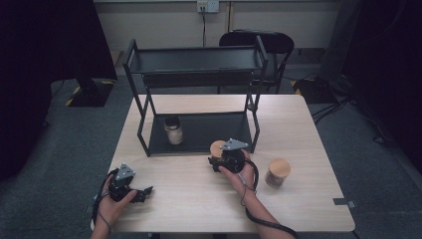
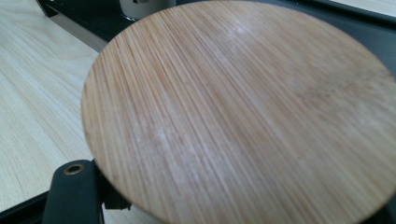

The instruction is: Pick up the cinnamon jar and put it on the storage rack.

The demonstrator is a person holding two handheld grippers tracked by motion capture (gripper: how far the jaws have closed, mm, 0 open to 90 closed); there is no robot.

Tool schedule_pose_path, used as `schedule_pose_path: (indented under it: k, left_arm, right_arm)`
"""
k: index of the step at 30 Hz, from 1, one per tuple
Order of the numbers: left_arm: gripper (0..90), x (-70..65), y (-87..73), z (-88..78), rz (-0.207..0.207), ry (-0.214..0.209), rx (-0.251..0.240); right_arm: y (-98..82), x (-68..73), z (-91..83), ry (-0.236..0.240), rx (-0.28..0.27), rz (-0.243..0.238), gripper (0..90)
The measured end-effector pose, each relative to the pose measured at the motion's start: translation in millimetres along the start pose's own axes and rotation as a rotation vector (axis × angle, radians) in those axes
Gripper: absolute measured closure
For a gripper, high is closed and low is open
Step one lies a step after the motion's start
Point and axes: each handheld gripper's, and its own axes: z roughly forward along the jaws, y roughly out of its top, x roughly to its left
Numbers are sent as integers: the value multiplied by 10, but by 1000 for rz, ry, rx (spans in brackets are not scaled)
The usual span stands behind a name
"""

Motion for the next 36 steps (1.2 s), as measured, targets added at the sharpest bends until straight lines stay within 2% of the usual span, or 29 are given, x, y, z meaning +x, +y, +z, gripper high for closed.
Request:
schedule_pose_path:
  k: [5,13,28,36]
  left_arm:
    - [4,1,-1,-1,1,-1,0]
    - [4,2,-1,-1,2,-1,0]
    - [4,1,-3,-2,2,-2,0]
    - [4,1,-2,-2,2,-2,0]
  right_arm:
    - [-10,-17,-18,4,2,3,250]
    - [2,29,-33,20,2,-27,251]
    - [139,121,-38,54,8,-72,251]
    - [205,115,-34,60,7,-78,251]
